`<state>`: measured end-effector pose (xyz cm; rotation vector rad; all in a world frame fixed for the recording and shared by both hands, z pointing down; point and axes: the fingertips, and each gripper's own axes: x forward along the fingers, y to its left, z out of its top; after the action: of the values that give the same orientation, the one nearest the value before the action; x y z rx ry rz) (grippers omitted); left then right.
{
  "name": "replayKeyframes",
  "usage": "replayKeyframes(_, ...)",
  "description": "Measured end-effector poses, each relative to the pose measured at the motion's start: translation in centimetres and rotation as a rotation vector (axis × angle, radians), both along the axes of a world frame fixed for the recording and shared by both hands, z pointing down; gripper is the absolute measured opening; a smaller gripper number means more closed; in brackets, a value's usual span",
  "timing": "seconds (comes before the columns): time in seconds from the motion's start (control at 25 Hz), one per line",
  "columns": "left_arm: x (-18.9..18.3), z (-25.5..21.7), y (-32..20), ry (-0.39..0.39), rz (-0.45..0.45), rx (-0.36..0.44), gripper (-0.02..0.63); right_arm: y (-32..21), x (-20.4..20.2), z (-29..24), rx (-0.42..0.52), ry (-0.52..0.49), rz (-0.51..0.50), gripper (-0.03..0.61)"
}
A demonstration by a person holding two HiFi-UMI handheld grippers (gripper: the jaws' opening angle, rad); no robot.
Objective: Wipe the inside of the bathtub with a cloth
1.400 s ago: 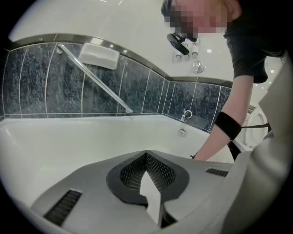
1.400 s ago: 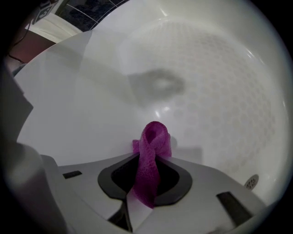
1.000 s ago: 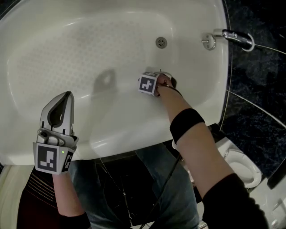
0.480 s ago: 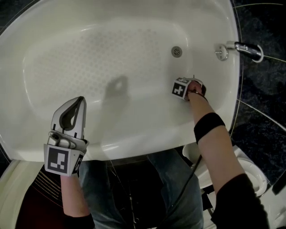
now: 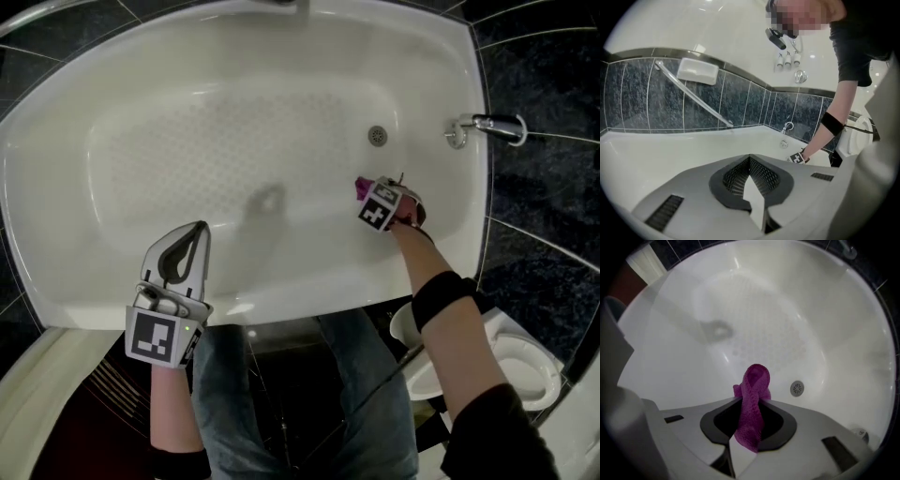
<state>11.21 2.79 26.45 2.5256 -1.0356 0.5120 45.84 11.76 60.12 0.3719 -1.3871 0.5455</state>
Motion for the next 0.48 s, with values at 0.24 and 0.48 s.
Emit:
replayKeyframes(0.24, -2.2, -8.2, -1.1, -0.002, 0.041, 0.026, -0.002, -6.3, -13.4, -12.3, 0.292, -0.302, 0.282, 0.108)
replayKeyframes(0.48, -6.8, -13.4, -1.6, -0.007, 0.062, 0.085, -0.003, -6.7, -21.6, -25.1, 0.479, -0.501, 0.476, 0.109)
